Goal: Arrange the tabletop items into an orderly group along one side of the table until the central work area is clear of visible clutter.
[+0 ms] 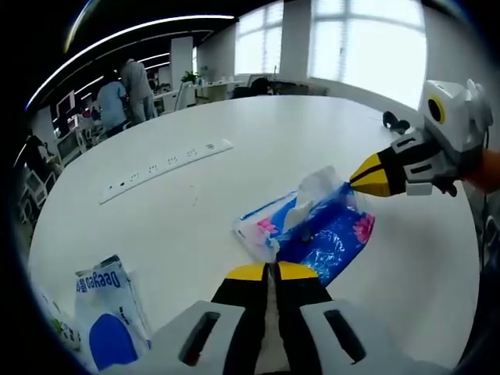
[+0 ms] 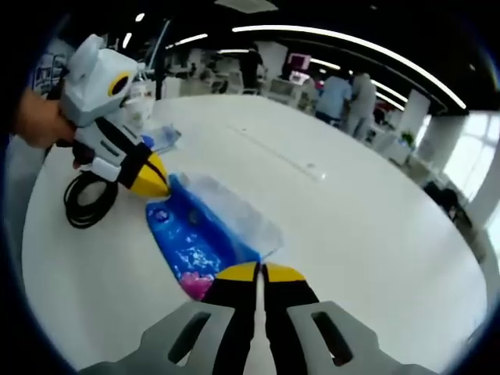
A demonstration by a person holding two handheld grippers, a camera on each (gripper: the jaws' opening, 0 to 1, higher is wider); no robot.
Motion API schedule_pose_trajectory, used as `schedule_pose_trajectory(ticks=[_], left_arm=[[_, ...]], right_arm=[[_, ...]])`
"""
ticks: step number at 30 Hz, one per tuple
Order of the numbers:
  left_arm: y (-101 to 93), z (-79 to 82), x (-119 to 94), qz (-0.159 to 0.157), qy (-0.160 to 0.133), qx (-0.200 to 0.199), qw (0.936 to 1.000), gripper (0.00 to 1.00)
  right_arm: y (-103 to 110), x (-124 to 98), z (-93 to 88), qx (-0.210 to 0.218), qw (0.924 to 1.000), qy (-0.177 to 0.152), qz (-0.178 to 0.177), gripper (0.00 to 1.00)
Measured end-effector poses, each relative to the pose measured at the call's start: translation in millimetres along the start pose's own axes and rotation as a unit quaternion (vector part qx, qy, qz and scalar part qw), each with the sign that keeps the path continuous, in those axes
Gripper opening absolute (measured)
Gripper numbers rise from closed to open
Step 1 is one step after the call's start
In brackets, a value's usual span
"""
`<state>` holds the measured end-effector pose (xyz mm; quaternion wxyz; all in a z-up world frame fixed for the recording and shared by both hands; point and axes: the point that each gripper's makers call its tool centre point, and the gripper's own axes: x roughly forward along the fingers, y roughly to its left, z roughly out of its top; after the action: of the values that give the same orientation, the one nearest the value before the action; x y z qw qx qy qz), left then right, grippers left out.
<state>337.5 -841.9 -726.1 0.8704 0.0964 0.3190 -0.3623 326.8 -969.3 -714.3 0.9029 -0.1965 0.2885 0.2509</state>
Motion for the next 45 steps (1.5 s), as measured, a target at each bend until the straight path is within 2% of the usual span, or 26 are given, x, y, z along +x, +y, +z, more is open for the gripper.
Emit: schedule_pose_trajectory(ticks=[3,6,13,16,23,28,34,38,45], left_arm=[[0.4,0.0,0,-0.001,0.002,-0.005,1.0000,0.05],[1.9,0.9,-1,0.004,-0.004,-0.004,1.0000,0.11],[3.8,1.0,-5,0.008,-0.006,-0.005,0.9999,0.19],[4.6,4.9,-9,0.012,-0.012,-0.003,0.9999,0.20],[9.6,7.8,-21,0.021,-0.014,0.011,0.9996,0.24],[12.9,8.8,-32,0.027,-0.016,0.013,0.9994,0.28],[11.8,15.0,-41,0.030,-0.028,0.015,0.9990,0.35],[8.4,14.9,-49,0.030,-0.028,0.022,0.9989,0.40],[12.4,16.4,-66,0.039,-0.028,0.036,0.9982,0.41]], right_arm=[[-1,-1,0.6,0.013,0.9999,-0.002,-0.001,0.00],[-3,-2,2.5,0.031,0.9995,-0.010,0.001,0.06],[-3,-9,4.3,0.037,0.9990,-0.025,-0.001,0.11],[-3,-10,4.9,0.044,0.9987,-0.027,-0.002,0.16],[1,-17,8.2,0.042,0.9986,-0.031,-0.003,0.19],[2,-22,14.5,0.043,0.9981,-0.044,-0.004,0.36],[2,-29,19.2,0.058,0.9971,-0.050,-0.007,0.41],[5,-33,24.2,0.053,0.9971,-0.055,-0.006,0.42],[10,-41,31.7,0.047,0.9968,-0.064,-0.006,0.42]])
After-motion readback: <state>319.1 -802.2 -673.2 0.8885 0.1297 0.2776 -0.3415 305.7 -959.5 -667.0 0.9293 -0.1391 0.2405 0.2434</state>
